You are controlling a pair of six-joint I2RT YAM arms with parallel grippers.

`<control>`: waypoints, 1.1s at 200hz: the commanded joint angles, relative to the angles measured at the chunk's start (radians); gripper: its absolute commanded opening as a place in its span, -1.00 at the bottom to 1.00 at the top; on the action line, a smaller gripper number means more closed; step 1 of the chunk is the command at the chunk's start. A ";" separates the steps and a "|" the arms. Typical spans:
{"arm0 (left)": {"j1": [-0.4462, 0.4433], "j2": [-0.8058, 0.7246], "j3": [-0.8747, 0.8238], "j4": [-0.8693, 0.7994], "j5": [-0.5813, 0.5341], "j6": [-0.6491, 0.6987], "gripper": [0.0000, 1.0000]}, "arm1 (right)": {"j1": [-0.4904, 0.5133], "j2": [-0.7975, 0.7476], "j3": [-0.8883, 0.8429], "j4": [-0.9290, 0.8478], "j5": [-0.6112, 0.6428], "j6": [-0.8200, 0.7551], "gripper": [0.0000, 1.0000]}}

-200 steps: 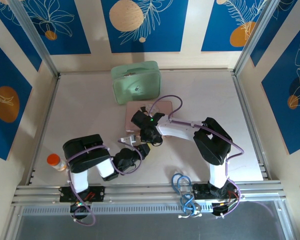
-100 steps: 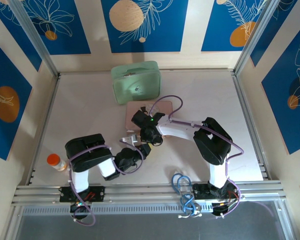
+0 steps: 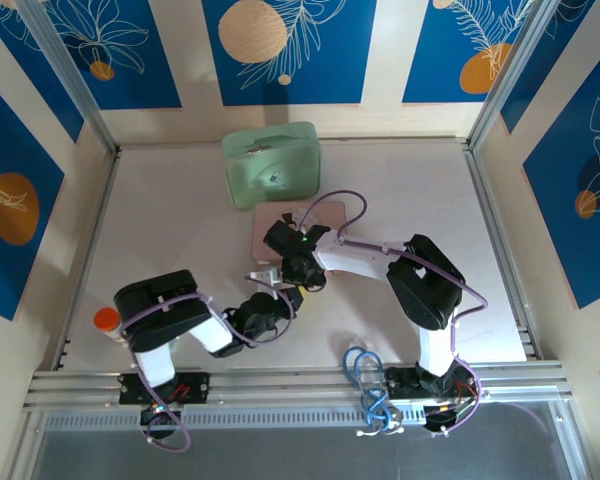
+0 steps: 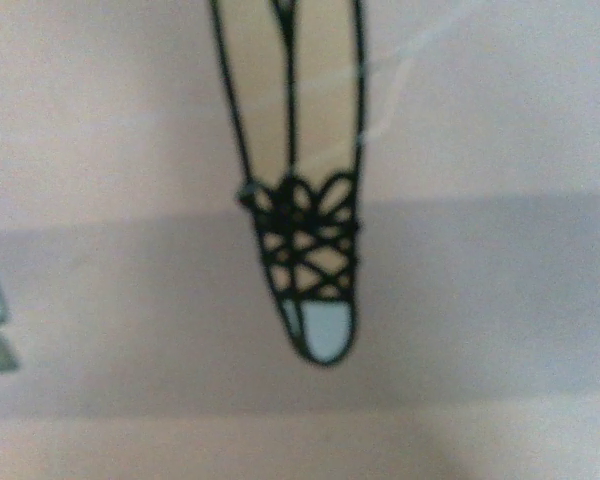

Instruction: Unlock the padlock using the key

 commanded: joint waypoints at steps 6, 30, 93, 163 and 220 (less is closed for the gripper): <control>-0.066 -0.133 0.198 -0.518 -0.230 0.190 -1.00 | 0.024 0.025 0.020 -0.096 -0.149 0.050 -1.00; -0.136 -0.119 0.319 -0.743 -0.394 0.303 -1.00 | 0.013 0.032 0.036 -0.109 -0.185 0.053 -1.00; -0.241 0.021 0.538 -1.041 -0.670 0.405 -1.00 | -0.007 0.023 0.029 -0.126 -0.250 0.058 -1.00; -0.250 -0.020 0.536 -1.146 -0.617 0.317 -1.00 | -0.016 0.012 -0.034 -0.066 -0.271 0.045 -1.00; -0.190 -0.264 0.364 -1.221 -0.370 -0.007 0.07 | -0.018 0.007 -0.044 -0.049 -0.273 0.034 -1.00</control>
